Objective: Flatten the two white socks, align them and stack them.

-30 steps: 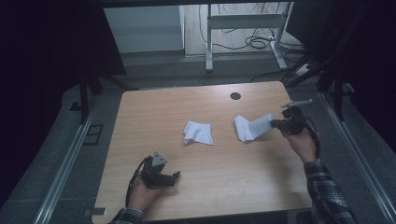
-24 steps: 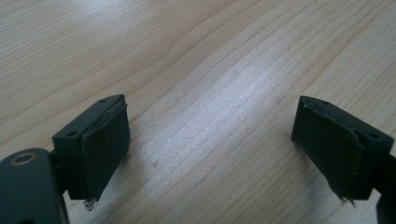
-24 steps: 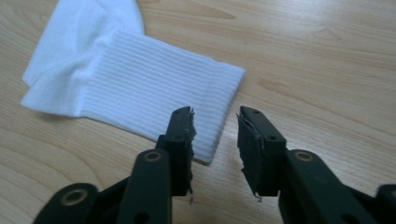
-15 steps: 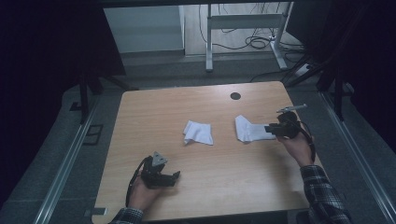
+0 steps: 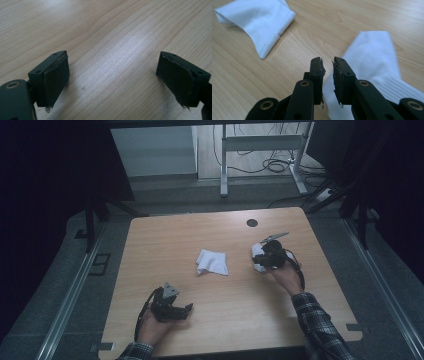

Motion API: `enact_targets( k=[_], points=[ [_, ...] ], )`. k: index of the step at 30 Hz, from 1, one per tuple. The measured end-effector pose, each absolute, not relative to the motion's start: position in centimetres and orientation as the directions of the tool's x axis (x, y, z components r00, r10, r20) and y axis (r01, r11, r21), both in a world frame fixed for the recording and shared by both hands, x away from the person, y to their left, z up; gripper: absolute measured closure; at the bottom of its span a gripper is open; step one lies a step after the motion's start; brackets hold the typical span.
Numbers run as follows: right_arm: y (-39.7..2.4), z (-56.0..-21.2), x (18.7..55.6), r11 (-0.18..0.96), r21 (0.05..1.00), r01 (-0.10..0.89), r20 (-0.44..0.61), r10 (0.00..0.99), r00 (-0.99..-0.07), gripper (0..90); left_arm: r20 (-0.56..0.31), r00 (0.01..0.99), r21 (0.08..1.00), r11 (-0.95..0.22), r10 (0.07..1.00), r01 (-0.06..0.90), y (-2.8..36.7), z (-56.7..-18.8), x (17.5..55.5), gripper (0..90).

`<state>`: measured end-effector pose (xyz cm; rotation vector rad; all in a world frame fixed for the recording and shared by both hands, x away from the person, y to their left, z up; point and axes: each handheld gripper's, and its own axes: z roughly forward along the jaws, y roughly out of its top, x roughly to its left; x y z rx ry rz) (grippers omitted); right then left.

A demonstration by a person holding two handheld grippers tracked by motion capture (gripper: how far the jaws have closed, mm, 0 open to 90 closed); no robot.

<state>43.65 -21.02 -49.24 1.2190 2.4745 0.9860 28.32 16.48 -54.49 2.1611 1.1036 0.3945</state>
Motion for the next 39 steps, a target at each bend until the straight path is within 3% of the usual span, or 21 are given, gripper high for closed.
enact_targets(
  k=[9, 11, 12, 13, 14, 16, 20, 23, 30, 35, 39],
  points=[
    [-19.6, -52.0, 44.2, 0.499, 0.590, 0.635, 0.012, 0.781, -0.625, 69.4, -0.033, 0.596, 0.683, -0.418, 0.802, 0.599, 16.5, -54.5, 28.3, 11.5],
    [-19.8, -52.2, 44.2, 0.497, 0.603, 0.623, 0.004, 0.780, -0.626, 71.1, -0.033, 0.596, 0.683, -0.418, 0.802, 0.599, 16.5, -54.5, 28.3, 11.5],
    [-19.8, -52.2, 44.0, 0.500, 0.603, 0.622, -0.009, 0.783, -0.622, 78.5, -0.033, 0.596, 0.683, -0.418, 0.802, 0.599, 16.5, -54.5, 28.3, 11.5],
    [-19.8, -52.2, 44.0, 0.500, 0.603, 0.622, -0.009, 0.783, -0.622, 78.5, -0.033, 0.596, 0.683, -0.417, 0.802, 0.599, 16.5, -54.5, 28.3, 11.5],
    [-19.8, -52.1, 43.9, 0.501, 0.592, 0.631, -0.006, 0.786, -0.619, 84.2, -0.033, 0.596, 0.683, -0.418, 0.802, 0.599, 16.5, -54.5, 28.3, 11.5],
    [-19.9, -51.9, 43.9, 0.499, 0.582, 0.642, 0.013, 0.784, -0.621, 85.7, -0.033, 0.596, 0.683, -0.417, 0.802, 0.599, 16.5, -54.5, 28.3, 11.5],
    [-20.0, -50.8, 43.3, 0.489, 0.596, 0.637, 0.049, 0.769, -0.637, 85.9, -0.034, 0.597, 0.683, -0.417, 0.802, 0.600, 16.5, -54.5, 28.3, 11.5],
    [-20.5, -47.6, 41.8, 0.472, 0.648, 0.598, 0.073, 0.742, -0.666, 85.9, -0.032, 0.597, 0.682, -0.419, 0.801, 0.599, 16.5, -54.5, 28.3, 11.5],
    [-22.0, -43.3, 39.8, 0.476, 0.689, 0.546, 0.039, 0.728, -0.684, 85.8, -0.033, 0.597, 0.682, -0.419, 0.802, 0.600, 16.5, -54.5, 28.3, 11.5],
    [-22.9, -45.2, 40.6, 0.465, 0.659, 0.591, 0.057, 0.753, -0.655, 85.4, -0.032, 0.597, 0.682, -0.419, 0.801, 0.599, 16.5, -54.5, 28.3, 11.5],
    [-23.3, -48.9, 41.1, 0.471, 0.605, 0.642, 0.091, 0.760, -0.644, 81.7, -0.033, 0.597, 0.683, -0.418, 0.802, 0.599, 16.5, -54.5, 28.3, 11.5]
  ],
)
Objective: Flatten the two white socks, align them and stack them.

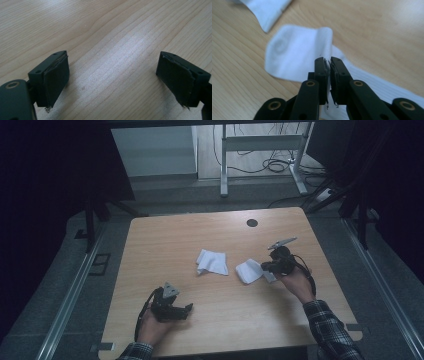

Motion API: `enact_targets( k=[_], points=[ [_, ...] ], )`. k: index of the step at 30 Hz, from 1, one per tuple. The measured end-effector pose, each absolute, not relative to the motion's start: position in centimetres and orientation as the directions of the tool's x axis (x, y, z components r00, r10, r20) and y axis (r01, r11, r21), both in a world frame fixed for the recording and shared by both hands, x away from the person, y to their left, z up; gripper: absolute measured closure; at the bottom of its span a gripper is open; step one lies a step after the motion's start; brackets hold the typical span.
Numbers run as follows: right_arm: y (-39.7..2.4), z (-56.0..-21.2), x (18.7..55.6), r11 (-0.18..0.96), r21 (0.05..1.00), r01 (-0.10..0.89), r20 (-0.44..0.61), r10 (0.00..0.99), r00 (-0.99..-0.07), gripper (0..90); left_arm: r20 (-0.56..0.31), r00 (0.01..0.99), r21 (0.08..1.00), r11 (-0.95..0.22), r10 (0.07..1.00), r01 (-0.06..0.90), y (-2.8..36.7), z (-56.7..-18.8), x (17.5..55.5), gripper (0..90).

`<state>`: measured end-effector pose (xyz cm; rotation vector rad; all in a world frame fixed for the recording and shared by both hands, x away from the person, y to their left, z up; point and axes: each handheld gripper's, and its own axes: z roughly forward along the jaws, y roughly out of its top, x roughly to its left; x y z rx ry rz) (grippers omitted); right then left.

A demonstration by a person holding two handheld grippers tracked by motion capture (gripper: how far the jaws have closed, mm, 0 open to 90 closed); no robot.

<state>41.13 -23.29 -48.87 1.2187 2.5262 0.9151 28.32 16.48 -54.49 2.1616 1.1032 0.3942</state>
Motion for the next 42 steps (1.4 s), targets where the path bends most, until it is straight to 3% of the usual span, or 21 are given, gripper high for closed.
enact_targets(
  k=[3, 8, 14, 25, 33, 37, 42],
  points=[
    [-23.4, -49.5, 41.0, 0.475, 0.595, 0.648, 0.095, 0.760, -0.643, 76.9, -0.033, 0.597, 0.683, -0.418, 0.802, 0.599, 16.5, -54.5, 28.3, 11.5],
    [-25.1, -47.7, 40.7, 0.429, 0.645, 0.632, 0.101, 0.772, -0.627, 70.2, -0.033, 0.597, 0.683, -0.418, 0.802, 0.599, 16.5, -54.5, 28.3, 11.5],
    [-27.4, -48.1, 40.4, 0.411, 0.634, 0.655, 0.100, 0.796, -0.597, 78.5, -0.033, 0.597, 0.683, -0.418, 0.802, 0.599, 16.5, -54.5, 28.3, 11.5],
    [-31.0, -52.0, 39.1, 0.395, 0.607, 0.689, 0.112, 0.816, -0.567, 83.0, -0.029, 0.594, 0.682, -0.418, 0.804, 0.600, 16.4, -54.5, 28.4, 11.5],
    [-32.6, -52.2, 41.2, 0.371, 0.622, 0.689, 0.060, 0.855, -0.515, 81.9, -0.030, 0.594, 0.682, -0.418, 0.804, 0.600, 16.4, -54.5, 28.5, 11.5],
    [-33.1, -52.3, 41.7, 0.332, 0.628, 0.704, 0.090, 0.867, -0.490, 81.0, -0.026, 0.596, 0.682, -0.422, 0.803, 0.598, 16.4, -54.5, 28.5, 11.5],
    [-33.2, -51.8, 41.2, 0.345, 0.643, 0.684, 0.066, 0.865, -0.498, 73.4, -0.032, 0.568, 0.658, -0.411, 0.822, 0.631, 16.0, -54.1, 28.9, 13.4]
  ],
)
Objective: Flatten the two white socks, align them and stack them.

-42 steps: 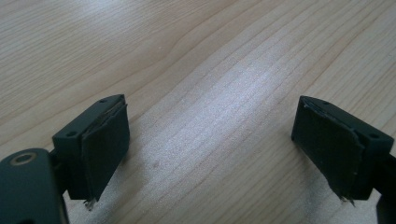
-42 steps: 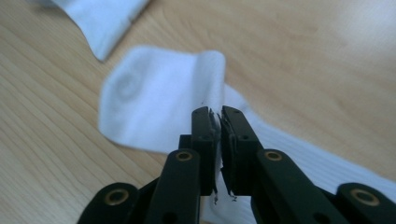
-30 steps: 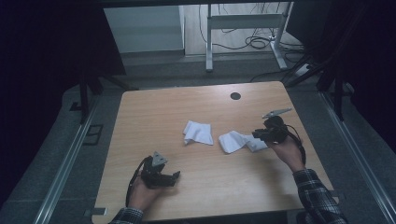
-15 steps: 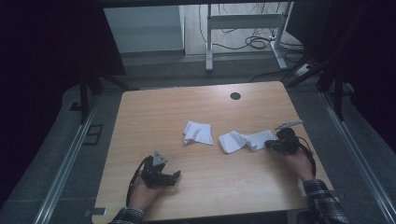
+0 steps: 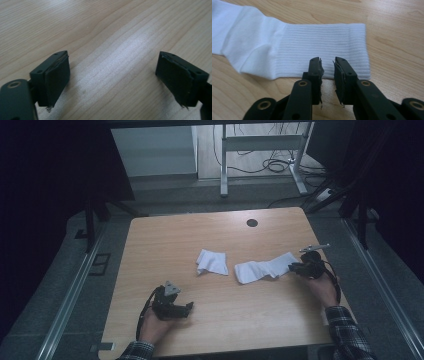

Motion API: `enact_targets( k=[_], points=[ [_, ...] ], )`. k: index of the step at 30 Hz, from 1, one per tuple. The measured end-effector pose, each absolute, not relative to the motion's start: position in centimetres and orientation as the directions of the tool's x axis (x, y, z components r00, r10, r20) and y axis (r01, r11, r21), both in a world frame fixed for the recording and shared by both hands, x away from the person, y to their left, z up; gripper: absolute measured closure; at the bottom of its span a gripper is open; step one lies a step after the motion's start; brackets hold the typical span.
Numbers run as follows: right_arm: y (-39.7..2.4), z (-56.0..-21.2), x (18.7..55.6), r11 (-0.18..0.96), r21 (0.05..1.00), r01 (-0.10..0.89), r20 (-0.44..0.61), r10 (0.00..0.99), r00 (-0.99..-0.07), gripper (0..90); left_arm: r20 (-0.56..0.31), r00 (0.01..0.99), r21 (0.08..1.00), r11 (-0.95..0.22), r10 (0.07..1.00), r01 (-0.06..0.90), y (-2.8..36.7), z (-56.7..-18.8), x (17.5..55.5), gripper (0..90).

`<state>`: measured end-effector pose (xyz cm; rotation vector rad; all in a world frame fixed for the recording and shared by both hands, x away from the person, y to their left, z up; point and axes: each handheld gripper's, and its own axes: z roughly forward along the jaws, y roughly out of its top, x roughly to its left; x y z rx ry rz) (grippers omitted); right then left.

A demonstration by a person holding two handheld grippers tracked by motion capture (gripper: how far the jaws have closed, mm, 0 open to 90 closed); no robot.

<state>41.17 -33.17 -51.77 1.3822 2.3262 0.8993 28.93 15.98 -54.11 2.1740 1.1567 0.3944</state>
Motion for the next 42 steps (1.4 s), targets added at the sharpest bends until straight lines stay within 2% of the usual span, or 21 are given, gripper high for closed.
enact_targets(
  k=[4, 7, 12, 13, 16, 19, 21, 23, 29, 31, 36, 40, 42],
  points=[
    [-33.6, -51.5, 40.8, 0.340, 0.650, 0.680, 0.072, 0.863, -0.501, 71.3, -0.043, 0.549, 0.648, -0.394, 0.835, 0.651, 15.6, -53.5, 29.6, 26.0],
    [-34.1, -51.3, 40.7, 0.320, 0.660, 0.679, 0.085, 0.867, -0.492, 70.0, -0.075, 0.554, 0.664, -0.373, 0.829, 0.648, 14.8, -52.7, 30.0, 41.2],
    [-35.0, -50.9, 40.5, 0.314, 0.669, 0.673, 0.077, 0.872, -0.484, 69.1, -0.117, 0.606, 0.711, -0.360, 0.787, 0.604, 11.7, -51.4, 31.3, 51.2],
    [-35.2, -50.9, 40.4, 0.314, 0.672, 0.671, 0.074, 0.873, -0.482, 69.9, -0.121, 0.624, 0.721, -0.364, 0.772, 0.589, 9.9, -51.2, 31.9, 52.1],
    [-35.5, -50.8, 40.4, 0.313, 0.673, 0.670, 0.070, 0.875, -0.479, 71.7, -0.114, 0.640, 0.727, -0.375, 0.759, 0.575, 8.2, -51.0, 32.6, 51.9],
    [-36.1, -50.6, 40.6, 0.305, 0.680, 0.667, 0.063, 0.882, -0.467, 73.2, -0.128, 0.651, 0.734, -0.370, 0.748, 0.570, 5.1, -50.9, 34.2, 47.6],
    [-36.2, -50.6, 40.6, 0.304, 0.682, 0.666, 0.063, 0.882, -0.467, 73.1, -0.133, 0.648, 0.736, -0.363, 0.750, 0.571, 4.4, -50.9, 34.6, 46.1],
    [-36.3, -50.5, 40.9, 0.329, 0.684, 0.650, 0.028, 0.879, -0.475, 72.6, -0.136, 0.646, 0.734, -0.362, 0.751, 0.574, 3.3, -51.0, 35.3, 46.1],
    [-36.4, -50.7, 41.5, 0.308, 0.691, 0.654, 0.034, 0.890, -0.455, 67.7, -0.128, 0.624, 0.713, -0.365, 0.771, 0.598, 0.6, -51.6, 37.0, 46.1],
    [-36.2, -51.1, 42.0, 0.302, 0.694, 0.654, 0.034, 0.893, -0.448, 62.7, -0.137, 0.610, 0.708, -0.353, 0.781, 0.612, 0.1, -51.9, 37.5, 40.1],
    [-35.7, -51.9, 42.7, 0.309, 0.691, 0.653, 0.021, 0.895, -0.445, 55.7, -0.132, 0.573, 0.704, -0.331, 0.809, 0.629, -0.8, -52.8, 38.2, 36.0],
    [-35.2, -52.7, 43.0, 0.326, 0.671, 0.666, 0.015, 0.892, -0.451, 61.4, -0.120, 0.583, 0.699, -0.348, 0.803, 0.624, -1.2, -53.1, 38.3, 40.0],
    [-35.1, -52.8, 42.9, 0.311, 0.675, 0.669, 0.040, 0.890, -0.455, 70.9, -0.095, 0.599, 0.680, -0.388, 0.795, 0.622, -1.6, -53.4, 38.3, 48.3]
  ],
)
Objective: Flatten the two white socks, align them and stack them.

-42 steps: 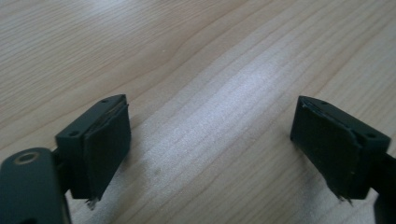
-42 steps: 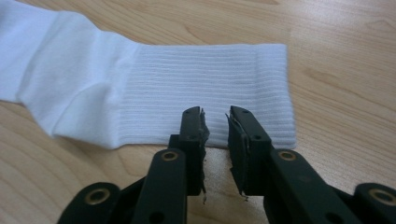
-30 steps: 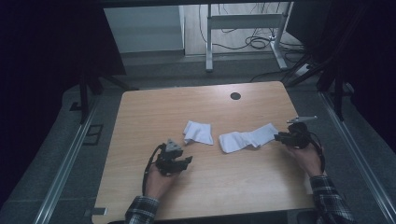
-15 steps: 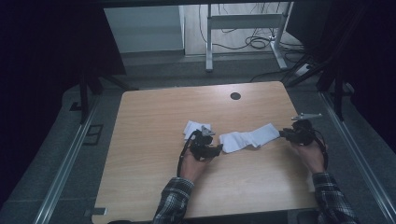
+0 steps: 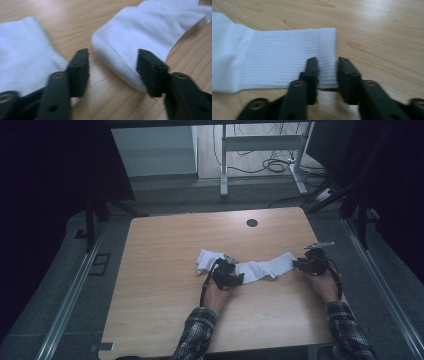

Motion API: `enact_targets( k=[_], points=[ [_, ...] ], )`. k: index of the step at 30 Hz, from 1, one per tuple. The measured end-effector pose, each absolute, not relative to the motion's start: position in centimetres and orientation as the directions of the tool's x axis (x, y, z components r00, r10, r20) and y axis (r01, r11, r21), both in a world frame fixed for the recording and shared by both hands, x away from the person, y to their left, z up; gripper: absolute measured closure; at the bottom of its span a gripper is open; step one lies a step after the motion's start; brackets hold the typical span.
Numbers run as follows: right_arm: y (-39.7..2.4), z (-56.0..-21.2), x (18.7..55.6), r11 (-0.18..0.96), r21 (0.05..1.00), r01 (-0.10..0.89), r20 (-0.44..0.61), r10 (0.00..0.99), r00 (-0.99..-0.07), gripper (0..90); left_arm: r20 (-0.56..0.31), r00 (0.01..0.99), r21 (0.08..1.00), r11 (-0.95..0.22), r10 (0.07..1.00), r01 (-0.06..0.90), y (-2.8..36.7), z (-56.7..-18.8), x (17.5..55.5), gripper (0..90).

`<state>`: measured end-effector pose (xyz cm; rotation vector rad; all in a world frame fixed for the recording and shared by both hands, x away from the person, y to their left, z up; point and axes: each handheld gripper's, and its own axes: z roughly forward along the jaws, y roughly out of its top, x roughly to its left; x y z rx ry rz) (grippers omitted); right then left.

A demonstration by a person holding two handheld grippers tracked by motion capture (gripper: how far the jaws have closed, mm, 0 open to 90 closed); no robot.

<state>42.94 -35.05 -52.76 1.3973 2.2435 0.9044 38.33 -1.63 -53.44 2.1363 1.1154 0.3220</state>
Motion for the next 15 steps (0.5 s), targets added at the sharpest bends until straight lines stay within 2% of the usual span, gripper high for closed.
enact_targets(
  k=[1, 3, 4, 7, 15],
  points=[
    [-35.0, -52.7, 42.9, 0.314, 0.670, 0.673, 0.039, 0.890, -0.454, 72.8, -0.075, 0.601, 0.681, -0.399, 0.796, 0.614, -1.7, -53.5, 38.2, 52.4],
    [-34.8, -52.6, 42.8, 0.314, 0.662, 0.680, 0.043, 0.890, -0.453, 78.1, -0.071, 0.608, 0.684, -0.406, 0.790, 0.607, -1.7, -53.5, 38.2, 68.4],
    [-34.8, -52.6, 42.8, 0.314, 0.662, 0.680, 0.043, 0.890, -0.453, 78.1, -0.083, 0.613, 0.683, -0.403, 0.786, 0.609, -1.7, -53.5, 38.2, 68.4],
    [-34.8, -52.6, 42.5, 0.302, 0.660, 0.687, 0.063, 0.890, -0.452, 80.0, -0.090, 0.617, 0.691, -0.397, 0.782, 0.604, -1.4, -53.5, 38.0, 83.9],
    [-34.6, -50.9, 41.2, 0.306, 0.691, 0.655, 0.068, 0.875, -0.480, 80.7, -0.121, 0.628, 0.717, -0.370, 0.769, 0.591, 1.0, -52.0, 36.9, 83.9]
  ],
)
